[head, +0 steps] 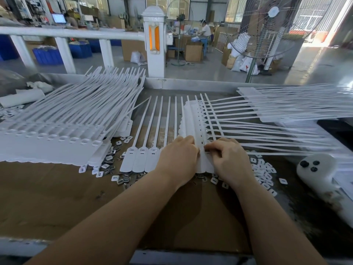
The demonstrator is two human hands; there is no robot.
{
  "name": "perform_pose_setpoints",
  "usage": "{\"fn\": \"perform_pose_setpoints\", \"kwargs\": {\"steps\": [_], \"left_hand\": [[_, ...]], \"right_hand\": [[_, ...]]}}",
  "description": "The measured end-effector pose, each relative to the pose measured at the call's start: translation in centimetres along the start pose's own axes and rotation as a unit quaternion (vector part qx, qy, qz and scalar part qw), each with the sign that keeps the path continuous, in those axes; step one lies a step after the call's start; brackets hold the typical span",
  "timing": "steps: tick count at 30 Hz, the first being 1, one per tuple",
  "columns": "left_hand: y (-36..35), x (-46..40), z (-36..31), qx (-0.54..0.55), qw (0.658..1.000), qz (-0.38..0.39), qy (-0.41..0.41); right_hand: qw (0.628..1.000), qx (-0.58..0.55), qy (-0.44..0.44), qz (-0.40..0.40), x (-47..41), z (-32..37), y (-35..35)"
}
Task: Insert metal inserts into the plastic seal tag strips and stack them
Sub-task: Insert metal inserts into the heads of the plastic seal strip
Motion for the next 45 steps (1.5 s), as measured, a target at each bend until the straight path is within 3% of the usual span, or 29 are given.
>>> {"fn": "perform_pose_setpoints", "kwargs": {"steps": [7, 12, 17, 28, 36, 39, 45], "left_hand": [[0.4, -0.1, 0.7, 0.037, 0.997, 0.062, 0.022], [1.2, 1.1, -0.7, 0.108, 0.994, 0.024, 0.012], [1.0, 1.7, -2.7, 0.175, 0.983, 0.063, -0.005], [0.3, 2.3, -3.5, 0.127, 0.986, 0.077, -0.07], [0.5, 2.5, -3.3, 0.177, 0.981, 0.05, -0.058], [0.7, 2.5, -2.8, 0.202, 0.978, 0.041, -0.035], [1.7, 0.9, 0.0, 0.289, 0.952, -0.013, 0.095]], "right_hand": [[0.999, -0.008, -0.045, -0.018, 0.0, -0.3, 0.4], [0.996, -0.039, -0.075, -0.03, -0.1, -0.5, 0.8], [0.994, -0.055, -0.089, -0.034, -0.1, -0.5, 1.1], [0.985, 0.002, -0.145, -0.088, 0.3, -1.6, 1.7], [0.985, 0.012, -0.156, -0.076, 0.2, -1.7, 1.6], [0.986, 0.018, -0.152, -0.07, 0.2, -1.6, 1.6], [0.985, 0.029, -0.156, -0.065, 0.1, -1.8, 1.6]]}}
Point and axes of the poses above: each hand's wrist, its own x-axis away from the middle knuckle, its own y-axis out of the back of the hand, z = x × y, the point moved 6 cm from there along -x, towards the middle knuckle, and after that the axes turned 4 degrees about -z, right-handed, at the moved point
